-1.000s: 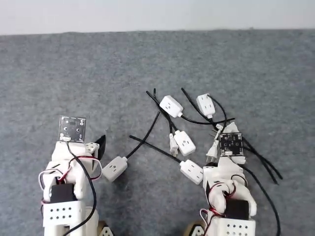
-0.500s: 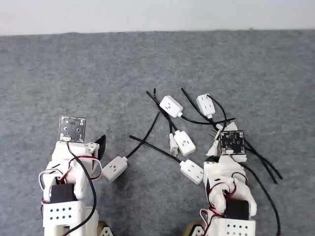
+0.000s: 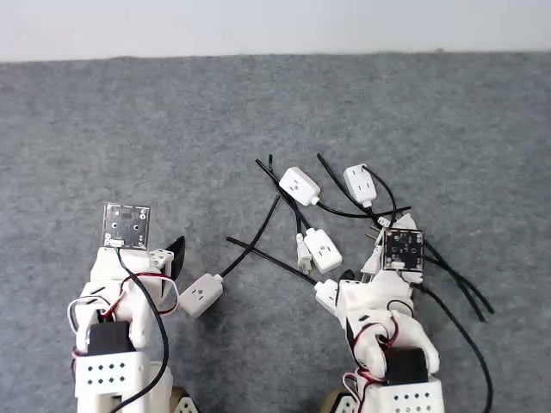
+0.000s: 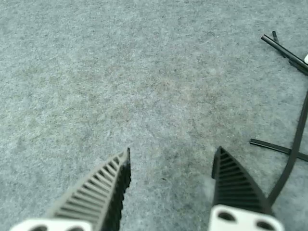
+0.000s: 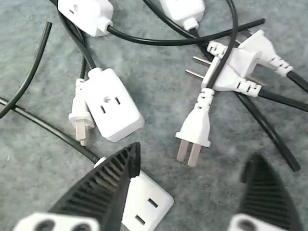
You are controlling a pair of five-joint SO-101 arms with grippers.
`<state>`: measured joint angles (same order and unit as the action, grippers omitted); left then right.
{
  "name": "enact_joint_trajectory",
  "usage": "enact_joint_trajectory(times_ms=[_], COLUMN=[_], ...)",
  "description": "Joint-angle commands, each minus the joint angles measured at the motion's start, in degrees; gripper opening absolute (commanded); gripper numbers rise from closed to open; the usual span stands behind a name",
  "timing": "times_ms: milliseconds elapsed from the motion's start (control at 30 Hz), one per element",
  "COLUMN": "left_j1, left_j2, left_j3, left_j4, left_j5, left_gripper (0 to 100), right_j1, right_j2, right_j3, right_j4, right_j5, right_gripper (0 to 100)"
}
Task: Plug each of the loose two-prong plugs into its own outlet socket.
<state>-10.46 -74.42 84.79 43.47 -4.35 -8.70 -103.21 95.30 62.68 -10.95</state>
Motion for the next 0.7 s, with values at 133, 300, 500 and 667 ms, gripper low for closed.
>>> enact_joint_trajectory(times_ms=[133, 300, 500, 667], left_j1=[0.1, 0.1, 0.1, 0.1], left_j2=[0.2, 0.2, 0.2, 0.2], left_j3=[-0.4, -0.4, -0.4, -0.4], left_j4=[-1.1, -1.1, -1.1, -1.1], left_j5=[0.6, 0.6, 0.6, 0.6], left_gripper=[27, 27, 27, 27], right_j1=[-0.5, -0.7, -0.5, -0.5], right_j2=[-0.7, -0.7, -0.7, 0.0], right_j3=[-2.3, -3.3, -9.8, -15.4], right_j4=[2.3, 2.9, 4.4, 5.5], right_j5=[-0.8, -2.3, -0.1, 0.4], right_gripper=[36.4, 39.4, 36.0, 36.0])
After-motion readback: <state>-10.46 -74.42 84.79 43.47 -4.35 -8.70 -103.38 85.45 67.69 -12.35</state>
